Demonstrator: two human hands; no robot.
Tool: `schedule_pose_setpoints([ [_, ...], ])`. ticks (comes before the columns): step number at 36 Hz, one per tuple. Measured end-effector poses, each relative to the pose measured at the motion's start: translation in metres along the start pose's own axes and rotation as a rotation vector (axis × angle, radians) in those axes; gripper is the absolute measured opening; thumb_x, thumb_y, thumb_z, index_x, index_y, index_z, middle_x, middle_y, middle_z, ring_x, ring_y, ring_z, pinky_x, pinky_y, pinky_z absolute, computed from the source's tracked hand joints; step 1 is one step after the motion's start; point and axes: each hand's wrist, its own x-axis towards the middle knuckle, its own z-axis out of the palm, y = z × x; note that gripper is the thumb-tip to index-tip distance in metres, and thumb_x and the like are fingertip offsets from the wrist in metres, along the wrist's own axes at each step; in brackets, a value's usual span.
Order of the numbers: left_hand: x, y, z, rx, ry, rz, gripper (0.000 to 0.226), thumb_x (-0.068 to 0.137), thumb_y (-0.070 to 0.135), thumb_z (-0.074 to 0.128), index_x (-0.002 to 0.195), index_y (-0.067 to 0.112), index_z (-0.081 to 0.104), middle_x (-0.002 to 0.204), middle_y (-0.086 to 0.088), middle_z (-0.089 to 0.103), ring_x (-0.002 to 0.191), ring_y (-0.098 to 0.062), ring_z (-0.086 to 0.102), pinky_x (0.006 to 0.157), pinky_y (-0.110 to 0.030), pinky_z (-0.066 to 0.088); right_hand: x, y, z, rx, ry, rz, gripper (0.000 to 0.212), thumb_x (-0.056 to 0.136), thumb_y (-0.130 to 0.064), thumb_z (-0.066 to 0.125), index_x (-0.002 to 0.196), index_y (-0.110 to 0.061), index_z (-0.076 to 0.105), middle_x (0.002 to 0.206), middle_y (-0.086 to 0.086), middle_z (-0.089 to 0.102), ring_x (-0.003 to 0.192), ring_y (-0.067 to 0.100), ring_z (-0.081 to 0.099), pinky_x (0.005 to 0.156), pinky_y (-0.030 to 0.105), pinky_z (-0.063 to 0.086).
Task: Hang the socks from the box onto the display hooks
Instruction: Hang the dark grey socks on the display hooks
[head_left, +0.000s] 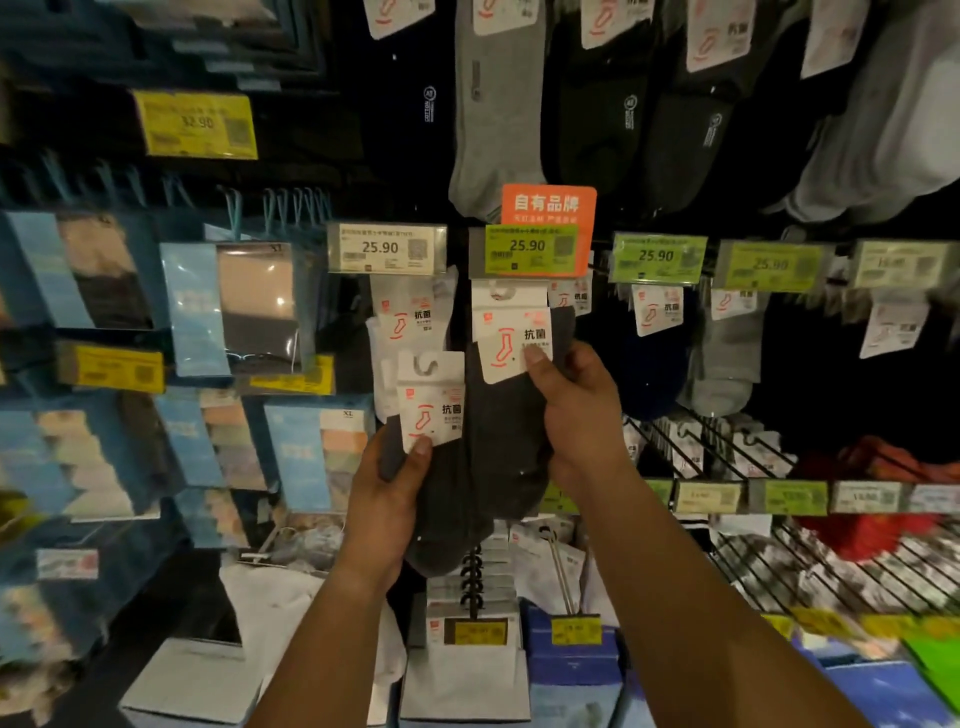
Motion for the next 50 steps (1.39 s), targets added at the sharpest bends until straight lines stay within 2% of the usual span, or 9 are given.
schedule_pose_setpoints([
  [6, 0.004, -0.005, -0.005, 0.02, -0.007, -0.027, 0.048, 0.089, 0.039, 0.065, 0.135, 0.028, 0.057, 0.125, 0.008, 0.07, 0.116, -0.011, 0.066, 0.098, -0.037, 0.054, 0.015, -0.007, 0.003, -0.024, 0.008, -0.027, 0.013, 0.095, -0.011, 0.064, 0.106, -0.018, 0.066, 0.101, -0.003, 0.076, 0.097, 0.015, 0.072, 0.085, 0.035, 0.06],
  [12, 0.008, -0.005, -0.007, 0.033, 0.017, -0.025, 0.048, 0.087, 0.039, 0.065, 0.133, 0.028, 0.057, 0.121, 0.011, 0.072, 0.113, -0.007, 0.067, 0.087, -0.024, 0.057, 0.02, -0.003, 0.003, -0.117, 0.017, -0.074, 0.015, 0.095, -0.014, 0.065, 0.11, -0.018, 0.066, 0.108, 0.0, 0.074, 0.101, 0.015, 0.071, 0.091, 0.039, 0.058],
  [16, 0.011, -0.007, -0.006, 0.041, 0.029, -0.025, 0.042, 0.093, 0.033, 0.065, 0.134, 0.025, 0.057, 0.121, 0.009, 0.072, 0.114, -0.009, 0.067, 0.085, -0.022, 0.057, 0.024, -0.003, 0.009, -0.154, 0.011, -0.101, 0.013, 0.095, -0.015, 0.065, 0.104, -0.025, 0.066, 0.107, -0.003, 0.074, 0.103, 0.015, 0.07, 0.094, 0.043, 0.056],
  [20, 0.013, -0.006, -0.005, 0.037, 0.039, -0.018, 0.041, 0.095, 0.03, 0.064, 0.135, 0.023, 0.057, 0.121, 0.008, 0.072, 0.112, -0.008, 0.068, 0.083, -0.02, 0.057, 0.027, -0.003, 0.009, -0.131, 0.029, -0.104, 0.013, 0.095, -0.014, 0.065, 0.105, -0.022, 0.065, 0.108, -0.001, 0.073, 0.104, 0.016, 0.069, 0.094, 0.041, 0.056],
  [26, 0.016, -0.008, -0.009, 0.065, 0.048, -0.029, 0.047, 0.093, 0.035, 0.065, 0.138, 0.025, 0.055, 0.125, 0.01, 0.07, 0.117, -0.008, 0.065, 0.096, -0.03, 0.053, 0.022, 0.011, -0.002, -0.106, 0.069, -0.029, 0.011, 0.095, -0.013, 0.065, 0.098, -0.023, 0.066, 0.102, -0.004, 0.074, 0.098, 0.014, 0.071, 0.093, 0.042, 0.057],
  [31, 0.016, -0.008, -0.008, 0.063, 0.052, -0.026, 0.042, 0.096, 0.029, 0.064, 0.137, 0.024, 0.056, 0.122, 0.011, 0.071, 0.114, -0.005, 0.066, 0.091, -0.023, 0.054, 0.024, 0.008, -0.004, -0.126, 0.044, -0.033, 0.012, 0.095, -0.013, 0.065, 0.104, -0.02, 0.066, 0.107, -0.001, 0.074, 0.101, 0.016, 0.071, 0.092, 0.04, 0.057],
  [34, 0.017, -0.008, -0.006, 0.077, 0.041, -0.027, 0.04, 0.095, 0.032, 0.064, 0.134, 0.027, 0.058, 0.122, 0.012, 0.071, 0.114, -0.005, 0.066, 0.095, -0.029, 0.053, 0.025, 0.006, -0.002, -0.147, 0.023, -0.031, 0.014, 0.095, -0.011, 0.064, 0.107, -0.018, 0.065, 0.109, 0.001, 0.073, 0.102, 0.017, 0.07, 0.092, 0.04, 0.057],
  [41, 0.022, -0.007, -0.008, 0.084, 0.038, -0.031, 0.052, 0.086, 0.044, 0.066, 0.134, 0.03, 0.057, 0.124, 0.011, 0.07, 0.118, -0.008, 0.064, 0.101, -0.036, 0.052, 0.014, 0.004, -0.004, -0.096, -0.02, -0.096, 0.018, 0.096, -0.008, 0.061, 0.107, -0.022, 0.063, 0.102, -0.01, 0.074, 0.098, 0.009, 0.071, 0.079, 0.023, 0.058],
  [50, 0.023, -0.005, -0.005, 0.081, 0.02, -0.035, 0.052, 0.086, 0.043, 0.066, 0.134, 0.027, 0.057, 0.126, 0.008, 0.07, 0.119, -0.012, 0.065, 0.104, -0.044, 0.052, 0.027, -0.013, 0.011, -0.124, 0.03, -0.122, 0.014, 0.095, -0.012, 0.064, 0.108, -0.016, 0.066, 0.104, -0.004, 0.074, 0.095, 0.008, 0.071, 0.083, 0.027, 0.059],
])
